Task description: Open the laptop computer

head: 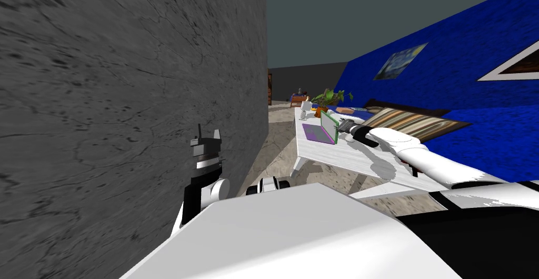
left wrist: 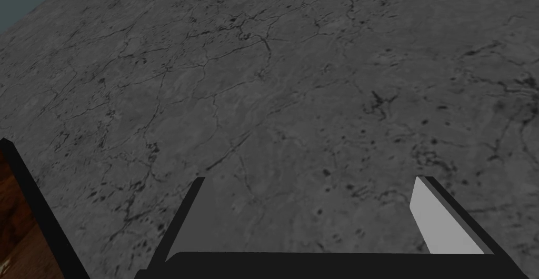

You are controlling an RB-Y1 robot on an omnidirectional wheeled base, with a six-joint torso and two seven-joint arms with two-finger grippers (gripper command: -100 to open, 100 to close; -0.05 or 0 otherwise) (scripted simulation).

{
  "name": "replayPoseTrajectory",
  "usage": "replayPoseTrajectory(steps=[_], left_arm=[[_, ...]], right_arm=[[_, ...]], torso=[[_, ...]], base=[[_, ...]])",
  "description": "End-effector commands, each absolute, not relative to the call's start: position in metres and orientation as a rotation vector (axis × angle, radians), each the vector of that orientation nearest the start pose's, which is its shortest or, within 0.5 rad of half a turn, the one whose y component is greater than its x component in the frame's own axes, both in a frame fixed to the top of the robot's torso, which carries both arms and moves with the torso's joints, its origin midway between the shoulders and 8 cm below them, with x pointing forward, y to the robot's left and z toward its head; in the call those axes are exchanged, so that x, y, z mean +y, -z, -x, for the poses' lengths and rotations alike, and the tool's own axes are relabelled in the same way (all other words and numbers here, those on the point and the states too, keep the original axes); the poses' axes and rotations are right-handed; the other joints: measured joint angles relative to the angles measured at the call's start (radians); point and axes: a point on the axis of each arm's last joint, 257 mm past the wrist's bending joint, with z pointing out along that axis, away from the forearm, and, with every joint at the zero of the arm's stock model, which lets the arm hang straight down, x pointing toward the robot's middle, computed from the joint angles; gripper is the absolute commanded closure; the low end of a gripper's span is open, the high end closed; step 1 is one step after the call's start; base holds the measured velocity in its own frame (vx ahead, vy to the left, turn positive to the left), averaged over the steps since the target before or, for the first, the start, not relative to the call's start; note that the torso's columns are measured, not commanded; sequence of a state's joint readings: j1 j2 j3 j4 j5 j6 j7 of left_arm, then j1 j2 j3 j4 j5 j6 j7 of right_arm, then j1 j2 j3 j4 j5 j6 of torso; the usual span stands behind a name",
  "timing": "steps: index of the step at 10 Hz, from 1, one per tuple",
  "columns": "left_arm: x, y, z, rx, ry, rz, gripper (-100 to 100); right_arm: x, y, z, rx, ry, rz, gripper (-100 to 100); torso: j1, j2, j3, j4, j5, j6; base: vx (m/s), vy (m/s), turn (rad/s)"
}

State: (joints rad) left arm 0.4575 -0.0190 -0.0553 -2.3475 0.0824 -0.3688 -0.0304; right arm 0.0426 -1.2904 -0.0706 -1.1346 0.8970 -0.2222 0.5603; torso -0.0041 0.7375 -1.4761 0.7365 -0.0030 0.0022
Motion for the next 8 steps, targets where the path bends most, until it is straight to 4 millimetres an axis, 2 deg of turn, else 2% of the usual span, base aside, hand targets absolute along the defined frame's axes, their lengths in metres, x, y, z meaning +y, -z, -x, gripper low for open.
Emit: replayPoseTrajectory(steps=[1, 2, 4, 5, 6, 7, 8], left_arm=[[0.266, -0.043, -0.356, 0.579, 1.398, 0.736, 0], [0.266, -0.043, -0.356, 0.579, 1.398, 0.735, 0], [0.266, -0.043, -0.356, 0.579, 1.398, 0.735, 0], [0.266, -0.043, -0.356, 0.579, 1.398, 0.735, 0], [0.266, -0.043, -0.356, 0.579, 1.398, 0.736, 0], [0.266, -0.043, -0.356, 0.579, 1.398, 0.736, 0], [0.266, -0.043, -0.356, 0.579, 1.398, 0.736, 0]], right_arm=[[-0.686, 0.107, -0.480, 1.761, 0.989, 0.866, 100], [-0.691, 0.080, -0.494, 1.721, 1.050, 0.857, 100], [-0.684, 0.106, -0.491, 1.757, 1.026, 0.905, 100], [-0.684, 0.106, -0.491, 1.757, 1.026, 0.905, 100], [-0.691, 0.086, -0.500, 1.732, 1.087, 0.906, 100], [-0.684, 0.099, -0.502, 1.746, 1.072, 0.937, 100], [-0.684, 0.103, -0.501, 1.751, 1.069, 0.945, 100]], torso=[[-0.002, -0.001, 0.000, -0.002, -0.003, 0.001], [-0.004, -0.002, -0.001, -0.003, -0.004, 0.002], [0.001, 0.002, 0.001, 0.000, 0.000, 0.001], [0.000, 0.001, 0.001, -0.001, -0.002, 0.001], [-0.001, 0.000, 0.000, -0.002, -0.002, 0.001], [0.001, 0.000, 0.000, 0.001, 0.001, 0.000], [0.002, 0.001, 0.001, 0.000, 0.001, 0.000]], base=[[0.000, 0.001, 0.019], [-0.026, 0.037, -0.046], [-0.019, 0.015, -0.006], [0.000, 0.000, 0.000], [-0.034, 0.034, -0.042], [-0.033, 0.031, -0.017], [-0.012, 0.012, 0.007]])
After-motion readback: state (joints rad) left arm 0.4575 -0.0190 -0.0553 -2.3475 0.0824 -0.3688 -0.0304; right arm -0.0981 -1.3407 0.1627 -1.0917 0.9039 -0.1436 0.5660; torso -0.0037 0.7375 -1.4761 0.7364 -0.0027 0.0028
